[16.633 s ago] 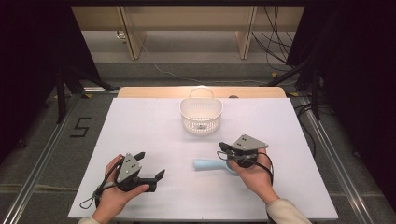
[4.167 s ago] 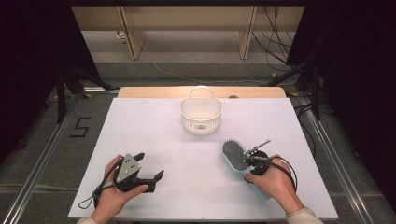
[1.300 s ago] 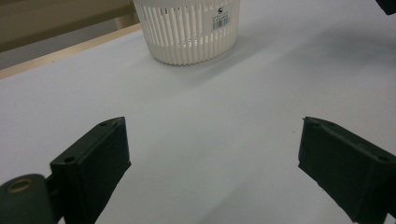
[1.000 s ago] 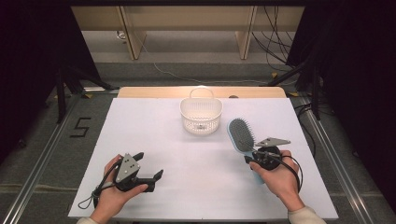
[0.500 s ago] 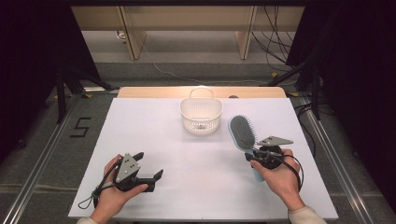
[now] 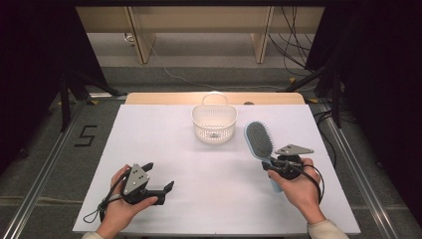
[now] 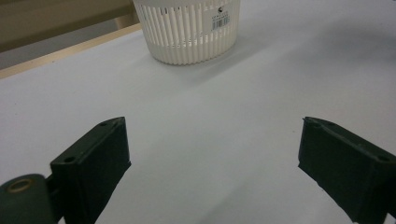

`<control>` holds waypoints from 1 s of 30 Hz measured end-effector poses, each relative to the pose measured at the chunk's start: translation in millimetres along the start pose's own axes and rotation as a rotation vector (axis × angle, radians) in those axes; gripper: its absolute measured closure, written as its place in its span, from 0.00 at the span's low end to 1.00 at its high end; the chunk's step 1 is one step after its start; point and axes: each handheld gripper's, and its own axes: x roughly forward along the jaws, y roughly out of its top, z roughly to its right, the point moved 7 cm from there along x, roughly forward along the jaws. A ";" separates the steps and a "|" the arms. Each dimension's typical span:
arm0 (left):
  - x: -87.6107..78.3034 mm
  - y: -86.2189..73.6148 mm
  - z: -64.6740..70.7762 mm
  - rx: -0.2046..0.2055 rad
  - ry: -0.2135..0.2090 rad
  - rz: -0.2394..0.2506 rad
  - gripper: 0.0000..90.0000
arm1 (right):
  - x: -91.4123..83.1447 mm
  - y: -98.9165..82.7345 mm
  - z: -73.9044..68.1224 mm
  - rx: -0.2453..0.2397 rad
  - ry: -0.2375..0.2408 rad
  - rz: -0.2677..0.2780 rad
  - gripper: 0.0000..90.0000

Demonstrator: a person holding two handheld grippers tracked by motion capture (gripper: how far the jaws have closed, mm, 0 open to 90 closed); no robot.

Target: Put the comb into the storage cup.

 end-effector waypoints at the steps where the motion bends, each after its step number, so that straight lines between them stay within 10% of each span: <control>1: 0.0 0.0 0.0 0.000 0.000 0.000 0.09 | 0.1 -0.1 -0.3 0.007 0.004 0.002 0.78; 30: 0.3 -0.1 -0.4 0.004 0.001 -0.002 0.09 | -1.1 12.8 5.3 0.014 0.009 0.097 0.78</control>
